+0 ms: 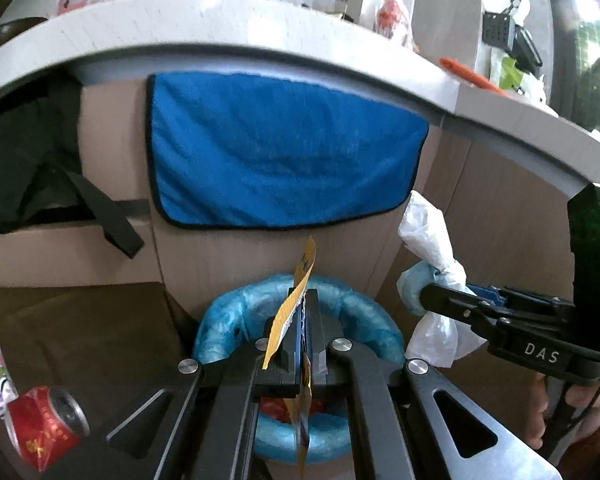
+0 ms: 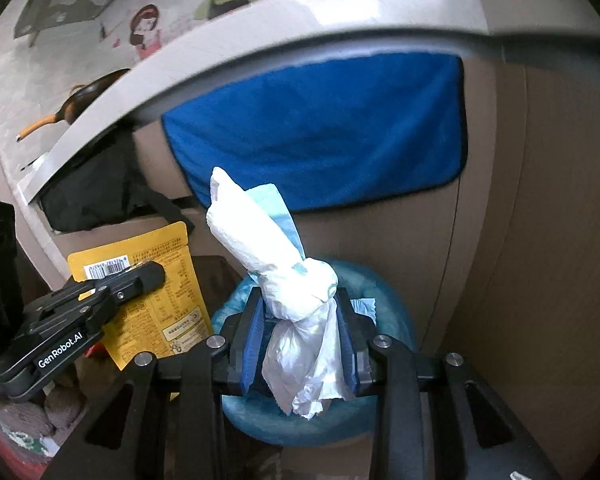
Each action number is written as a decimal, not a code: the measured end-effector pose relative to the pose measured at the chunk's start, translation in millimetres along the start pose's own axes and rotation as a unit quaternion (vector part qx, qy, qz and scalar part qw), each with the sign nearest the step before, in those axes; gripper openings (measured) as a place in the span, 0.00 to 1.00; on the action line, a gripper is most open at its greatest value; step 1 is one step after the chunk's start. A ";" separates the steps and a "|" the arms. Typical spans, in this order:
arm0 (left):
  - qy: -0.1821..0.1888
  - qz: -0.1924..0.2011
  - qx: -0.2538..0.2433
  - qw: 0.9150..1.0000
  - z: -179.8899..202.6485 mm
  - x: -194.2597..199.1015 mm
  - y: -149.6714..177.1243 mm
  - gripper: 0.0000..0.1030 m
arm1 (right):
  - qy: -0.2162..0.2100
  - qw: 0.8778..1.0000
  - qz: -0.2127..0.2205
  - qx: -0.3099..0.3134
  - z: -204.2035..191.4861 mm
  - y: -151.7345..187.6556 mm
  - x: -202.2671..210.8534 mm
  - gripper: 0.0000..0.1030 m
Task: Collect trash
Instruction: 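Open both tools to drop the card and tissue into the bin, then move both open tools back to the pink tissue pack and red can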
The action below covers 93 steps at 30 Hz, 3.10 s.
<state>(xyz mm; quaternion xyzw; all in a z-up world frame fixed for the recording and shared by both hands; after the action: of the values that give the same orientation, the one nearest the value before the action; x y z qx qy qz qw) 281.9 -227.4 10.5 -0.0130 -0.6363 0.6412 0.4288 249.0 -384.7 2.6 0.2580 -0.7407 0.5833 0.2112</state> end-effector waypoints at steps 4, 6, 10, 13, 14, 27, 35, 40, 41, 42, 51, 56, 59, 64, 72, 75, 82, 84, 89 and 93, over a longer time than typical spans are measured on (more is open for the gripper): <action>0.001 -0.010 0.007 1.000 -3.6 -14.1 2.5 0.01 | -0.002 1.000 -0.013 -0.009 5.4 3.5 -17.6 0.30; 0.001 -0.014 0.010 1.000 -6.6 -17.9 3.1 0.01 | -0.004 1.000 -0.016 -0.012 6.5 5.0 -22.1 0.30; 0.005 -0.017 0.017 1.000 -11.2 -24.0 2.3 0.01 | -0.008 1.000 -0.021 -0.012 3.4 5.6 -32.0 0.30; 0.008 -0.015 0.021 1.000 -13.9 -26.8 1.4 0.01 | -0.003 1.000 -0.022 -0.008 2.9 6.0 -35.9 0.30; 0.008 -0.015 0.021 1.000 -14.1 -27.6 1.1 0.01 | 0.000 1.000 -0.023 -0.007 3.2 6.8 -37.6 0.30; 0.021 -0.032 0.042 0.998 -24.7 -51.9 11.7 0.01 | 0.002 0.999 -0.043 -0.011 12.8 16.5 -56.7 0.30; 0.031 -0.029 0.060 0.997 -30.0 -59.8 5.5 0.01 | 0.000 0.999 -0.050 -0.015 14.5 17.1 -68.6 0.30; 0.040 -0.020 0.066 0.997 -28.7 -63.7 -1.1 0.01 | -0.001 0.999 -0.051 -0.018 17.1 15.8 -73.8 0.30; 0.042 -0.020 0.067 0.997 -29.1 -64.9 -1.2 0.01 | -0.001 0.999 -0.051 -0.018 17.4 15.6 -75.1 0.31; 0.045 -0.020 0.068 0.996 -29.5 -66.6 -0.2 0.01 | -0.001 0.999 -0.051 -0.018 17.9 15.9 -76.0 0.31; 0.077 -0.048 0.106 0.990 -44.5 -75.9 13.2 0.57 | -0.004 0.999 -0.050 -0.008 11.9 22.6 -79.9 0.47; 0.054 -0.046 0.092 0.993 -49.9 -63.7 12.9 0.57 | -0.003 0.999 -0.051 -0.018 12.2 24.5 -78.9 0.48; 0.070 -0.054 0.093 0.992 -50.8 -57.9 11.9 0.57 | -0.004 0.998 -0.051 -0.026 11.5 25.2 -76.1 0.48; 0.107 -0.072 0.074 0.989 -37.9 -54.6 6.8 0.59 | 0.014 0.999 -0.034 -0.025 9.2 20.5 -63.1 0.48; 0.127 -0.144 0.060 0.980 -33.5 -73.6 13.5 0.71 | 0.053 0.998 -0.009 -0.037 21.1 10.6 -33.6 0.48; 0.127 -0.187 0.063 0.972 -33.0 -88.8 30.0 0.71 | 0.060 0.997 0.006 -0.046 25.6 6.6 -21.0 0.48; 0.107 -0.231 0.027 0.967 -30.0 -92.1 61.3 0.71 | 0.064 0.997 0.010 -0.053 32.6 7.1 -9.6 0.48; 0.106 -0.205 0.022 0.973 -31.6 -76.1 55.9 0.73 | 0.059 0.997 0.009 -0.054 31.9 9.0 -9.0 0.48; 0.070 -0.106 0.022 0.992 -57.2 -17.7 33.2 0.91 | 0.040 0.998 0.001 -0.041 15.4 16.6 -14.4 0.48; -0.011 -0.041 0.049 0.998 -110.7 40.2 24.8 0.93 | 0.006 1.000 -0.006 -0.024 -18.7 24.2 -21.1 0.48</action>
<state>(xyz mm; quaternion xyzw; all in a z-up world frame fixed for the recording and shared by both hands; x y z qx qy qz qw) 305.5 -111.0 -9.8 0.0414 -0.6085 0.6536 0.4481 250.4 -359.2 -24.3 0.2541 -0.7516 0.5653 0.2255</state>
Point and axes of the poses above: each gripper's, at about its wrist camera, not at the fingertips, and x roughly against the way its jaws point, z to its right, y to its underside, the point moved 3 cm from there along -x, roughly the way its jaws point, and after that the axes turned 1 degree about -z, right-handed, at the moved point
